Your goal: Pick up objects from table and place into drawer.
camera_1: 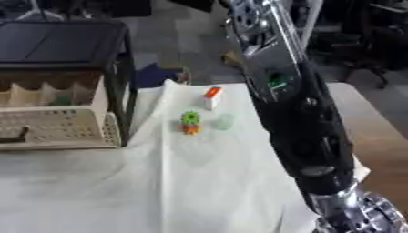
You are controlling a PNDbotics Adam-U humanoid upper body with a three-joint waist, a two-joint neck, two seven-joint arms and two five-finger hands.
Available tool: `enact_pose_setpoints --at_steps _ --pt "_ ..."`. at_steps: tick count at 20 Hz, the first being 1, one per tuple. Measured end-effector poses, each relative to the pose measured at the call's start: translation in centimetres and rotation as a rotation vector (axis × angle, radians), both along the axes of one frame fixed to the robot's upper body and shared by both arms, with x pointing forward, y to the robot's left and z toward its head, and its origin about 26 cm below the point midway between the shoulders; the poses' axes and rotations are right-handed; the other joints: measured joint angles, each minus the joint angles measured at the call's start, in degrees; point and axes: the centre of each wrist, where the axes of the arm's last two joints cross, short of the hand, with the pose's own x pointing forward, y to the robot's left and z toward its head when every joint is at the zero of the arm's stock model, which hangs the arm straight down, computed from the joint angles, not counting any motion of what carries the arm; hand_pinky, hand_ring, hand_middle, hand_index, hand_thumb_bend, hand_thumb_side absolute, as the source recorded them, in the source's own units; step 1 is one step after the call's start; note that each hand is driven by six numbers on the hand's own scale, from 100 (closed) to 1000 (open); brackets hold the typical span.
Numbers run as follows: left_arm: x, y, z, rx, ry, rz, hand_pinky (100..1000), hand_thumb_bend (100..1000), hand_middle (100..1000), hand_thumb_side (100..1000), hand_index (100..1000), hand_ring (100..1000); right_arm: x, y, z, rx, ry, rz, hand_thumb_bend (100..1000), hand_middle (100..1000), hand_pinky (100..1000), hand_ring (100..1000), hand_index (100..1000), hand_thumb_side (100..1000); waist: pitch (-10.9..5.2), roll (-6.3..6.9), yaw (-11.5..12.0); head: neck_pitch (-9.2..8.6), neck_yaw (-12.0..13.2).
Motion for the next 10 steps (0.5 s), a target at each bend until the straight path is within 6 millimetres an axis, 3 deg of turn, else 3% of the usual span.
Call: enact_pose_setpoints --at_steps 8,10 --pt "-0.2 0.5 0.6 0.181 -0.093 -0.015 311 100 375 1000 621 369 -1.4 -3.1 -2.0 0.16 -0.074 -0.108 100 527 535 583 750 941 0.0 0.44 -0.35 0.0 1.06" --pt "-0.3 0.7 0.8 0.252 -0.108 -0.018 313 100 382 1000 633 383 -1.8 -3.8 -2.5 0.192 -0.098 -0.132 100 535 543 589 753 965 0.0 0.57 -0.37 0.0 1.15"
